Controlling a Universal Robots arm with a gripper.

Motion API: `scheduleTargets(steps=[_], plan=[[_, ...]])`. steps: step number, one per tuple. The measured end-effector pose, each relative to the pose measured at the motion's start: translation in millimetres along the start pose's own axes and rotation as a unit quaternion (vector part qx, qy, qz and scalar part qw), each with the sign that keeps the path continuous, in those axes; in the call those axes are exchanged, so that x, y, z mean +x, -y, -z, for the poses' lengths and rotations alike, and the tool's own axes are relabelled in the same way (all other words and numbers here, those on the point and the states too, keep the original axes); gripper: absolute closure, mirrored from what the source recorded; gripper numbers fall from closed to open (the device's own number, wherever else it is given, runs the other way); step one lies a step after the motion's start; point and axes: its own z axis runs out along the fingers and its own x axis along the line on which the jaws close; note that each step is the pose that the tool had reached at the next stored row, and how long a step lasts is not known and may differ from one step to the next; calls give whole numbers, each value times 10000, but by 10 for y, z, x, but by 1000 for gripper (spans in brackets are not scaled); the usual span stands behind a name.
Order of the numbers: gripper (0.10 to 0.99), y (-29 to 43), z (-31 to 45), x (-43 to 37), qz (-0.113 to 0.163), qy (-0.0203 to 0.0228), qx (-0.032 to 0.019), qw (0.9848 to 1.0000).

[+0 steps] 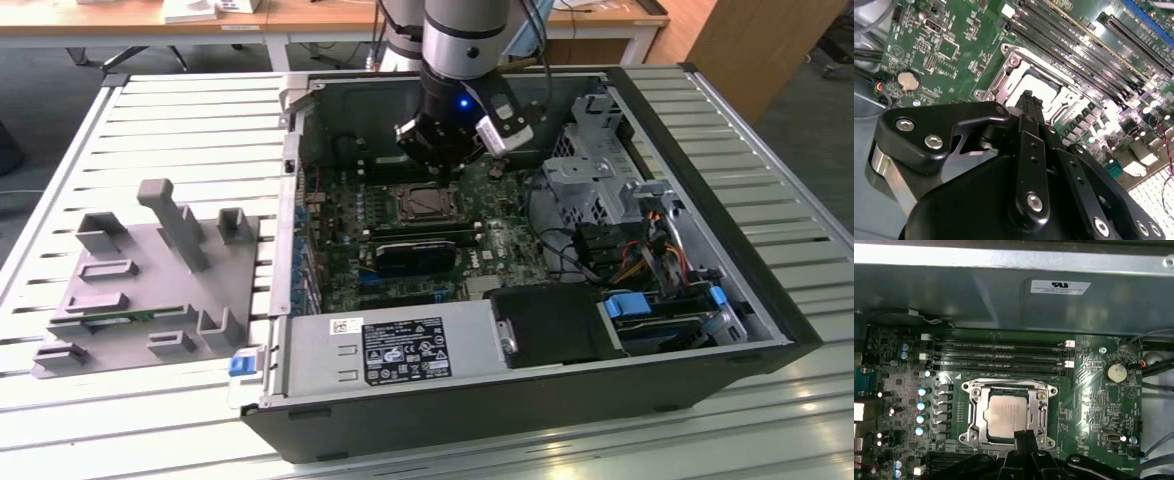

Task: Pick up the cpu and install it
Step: 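Install the second cpu locking lever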

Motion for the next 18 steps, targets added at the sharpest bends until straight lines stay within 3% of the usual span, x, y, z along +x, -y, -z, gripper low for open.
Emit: scheduleTargets(steps=[2,13,18], plan=[[980,8,-9,1,-3,-47,2,10000],[980,252,-42,14,-2,-50,-7,10000],[980,278,-64,203,1,-50,-6,10000]])
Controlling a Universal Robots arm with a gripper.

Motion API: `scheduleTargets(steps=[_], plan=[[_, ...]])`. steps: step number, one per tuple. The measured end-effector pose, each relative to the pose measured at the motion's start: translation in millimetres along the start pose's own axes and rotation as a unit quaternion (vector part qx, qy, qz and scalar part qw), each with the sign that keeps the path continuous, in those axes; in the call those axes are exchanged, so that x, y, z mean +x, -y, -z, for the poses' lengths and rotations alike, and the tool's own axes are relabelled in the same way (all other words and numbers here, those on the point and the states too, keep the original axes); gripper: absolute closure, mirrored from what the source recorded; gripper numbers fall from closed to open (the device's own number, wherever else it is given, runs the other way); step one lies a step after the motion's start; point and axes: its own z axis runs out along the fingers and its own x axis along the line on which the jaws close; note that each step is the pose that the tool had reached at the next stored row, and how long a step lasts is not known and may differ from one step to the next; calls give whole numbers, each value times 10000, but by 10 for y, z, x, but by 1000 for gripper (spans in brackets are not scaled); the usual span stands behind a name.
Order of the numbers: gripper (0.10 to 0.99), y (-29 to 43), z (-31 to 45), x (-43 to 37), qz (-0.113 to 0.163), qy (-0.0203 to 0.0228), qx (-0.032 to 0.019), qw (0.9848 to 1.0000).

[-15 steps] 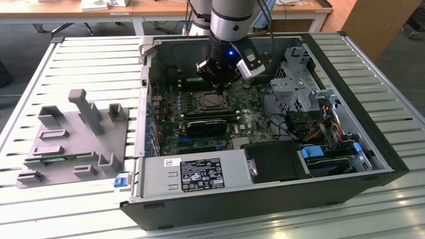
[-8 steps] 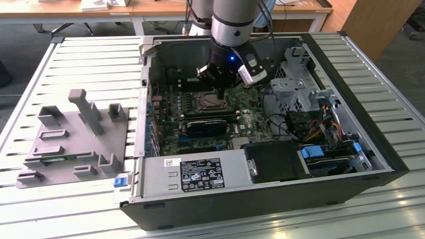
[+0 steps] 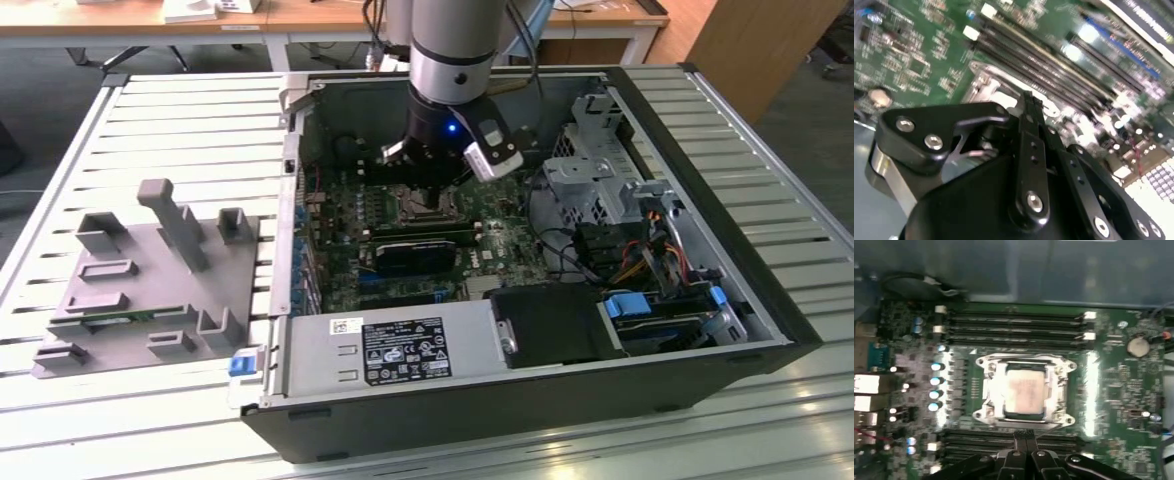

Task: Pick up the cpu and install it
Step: 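Install the second cpu locking lever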

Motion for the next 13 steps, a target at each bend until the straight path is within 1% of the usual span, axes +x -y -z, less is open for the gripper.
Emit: scheduleTargets(steps=[2,5,11,12,13], plan=[[980,6,-8,38,0,0,-1,10000],[980,8,-23,46,1,-2,-1,10000],[980,16,-120,50,0,-8,0,10000],[980,31,-120,51,1,-9,-4,10000],[980,47,-119,53,1,-8,-26,10000]])
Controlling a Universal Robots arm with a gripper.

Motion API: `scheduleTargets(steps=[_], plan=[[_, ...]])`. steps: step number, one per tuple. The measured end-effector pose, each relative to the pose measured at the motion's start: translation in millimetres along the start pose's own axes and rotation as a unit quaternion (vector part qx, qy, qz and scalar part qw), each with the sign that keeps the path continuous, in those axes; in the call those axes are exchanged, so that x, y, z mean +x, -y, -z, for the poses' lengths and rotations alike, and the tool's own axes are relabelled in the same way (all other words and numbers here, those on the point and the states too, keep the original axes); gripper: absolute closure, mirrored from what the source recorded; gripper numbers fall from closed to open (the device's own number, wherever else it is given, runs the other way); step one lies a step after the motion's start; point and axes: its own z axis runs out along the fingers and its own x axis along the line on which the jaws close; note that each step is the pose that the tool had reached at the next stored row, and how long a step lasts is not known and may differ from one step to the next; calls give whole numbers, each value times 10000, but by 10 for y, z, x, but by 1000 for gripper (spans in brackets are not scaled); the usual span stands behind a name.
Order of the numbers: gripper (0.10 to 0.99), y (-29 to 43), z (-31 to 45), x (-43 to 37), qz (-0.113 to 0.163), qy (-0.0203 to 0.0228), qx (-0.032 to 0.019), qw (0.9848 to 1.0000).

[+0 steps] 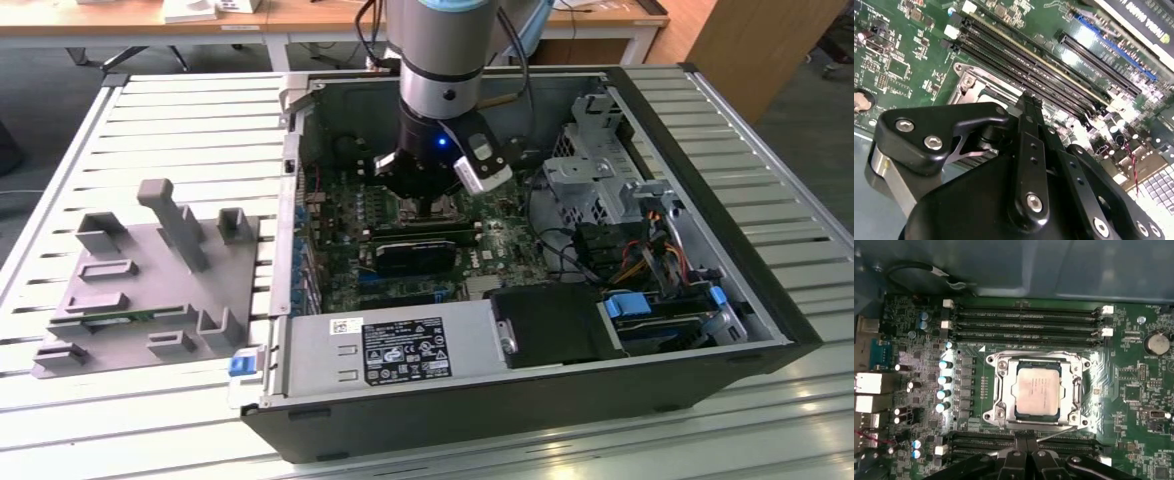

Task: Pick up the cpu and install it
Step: 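Install the second cpu locking lever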

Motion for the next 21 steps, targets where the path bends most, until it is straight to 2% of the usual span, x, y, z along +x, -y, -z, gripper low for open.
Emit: scheduleTargets(steps=[4,7,12,21], plan=[[980,70,4,11,3,4,-117,9999],[980,87,3,58,5,5,-164,9999],[980,86,-29,144,5,6,-183,9998],[980,97,-190,147,-15,7,-192,9998]])
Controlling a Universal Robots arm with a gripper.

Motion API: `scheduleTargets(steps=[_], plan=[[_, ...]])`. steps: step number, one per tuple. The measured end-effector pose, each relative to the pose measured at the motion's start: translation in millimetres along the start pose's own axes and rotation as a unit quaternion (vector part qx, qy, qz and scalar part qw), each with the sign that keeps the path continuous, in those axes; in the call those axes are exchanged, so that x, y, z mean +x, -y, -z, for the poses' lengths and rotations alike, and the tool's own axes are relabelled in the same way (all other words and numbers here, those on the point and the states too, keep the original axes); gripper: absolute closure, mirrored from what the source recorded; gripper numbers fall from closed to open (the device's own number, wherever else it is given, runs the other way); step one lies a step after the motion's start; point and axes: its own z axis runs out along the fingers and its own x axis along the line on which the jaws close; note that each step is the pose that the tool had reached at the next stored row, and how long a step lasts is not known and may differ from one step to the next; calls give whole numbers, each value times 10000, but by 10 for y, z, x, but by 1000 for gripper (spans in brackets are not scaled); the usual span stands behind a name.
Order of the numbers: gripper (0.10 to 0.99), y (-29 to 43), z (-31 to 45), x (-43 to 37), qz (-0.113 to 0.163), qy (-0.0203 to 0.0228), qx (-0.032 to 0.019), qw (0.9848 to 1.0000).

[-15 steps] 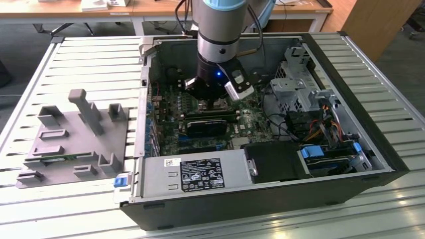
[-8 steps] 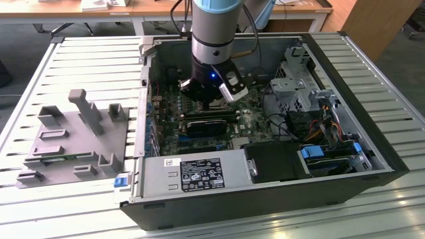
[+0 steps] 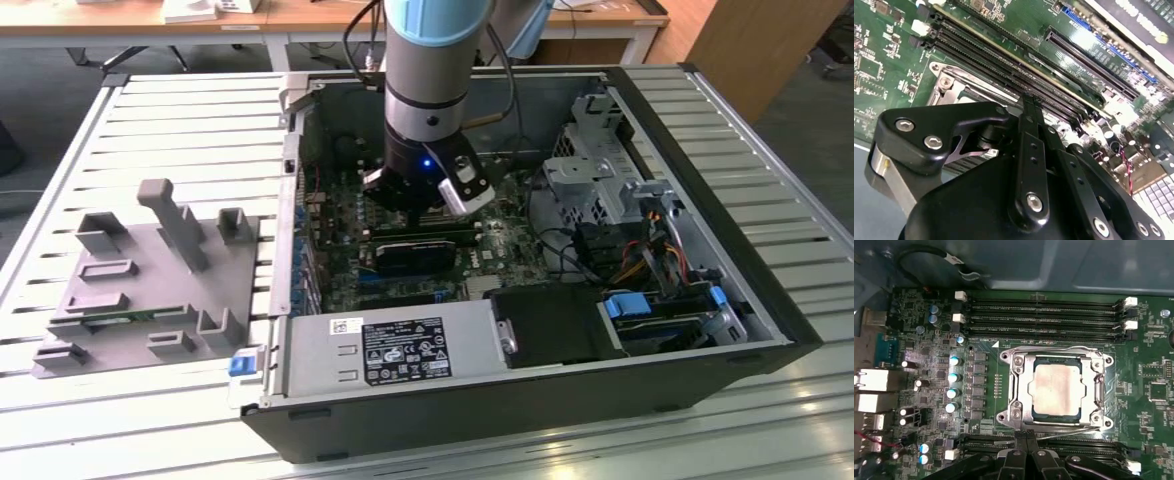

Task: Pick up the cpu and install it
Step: 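Install the second cpu locking lever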

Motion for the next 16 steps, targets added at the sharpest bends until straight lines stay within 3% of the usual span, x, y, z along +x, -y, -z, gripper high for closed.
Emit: scheduleTargets(steps=[1,8,13,16], plan=[[980,1,-4,1,-1,-1,-9,10000],[980,86,2,27,6,6,-230,9997],[980,148,8,87,11,15,-384,9993],[980,163,7,123,15,28,-447,9990]])
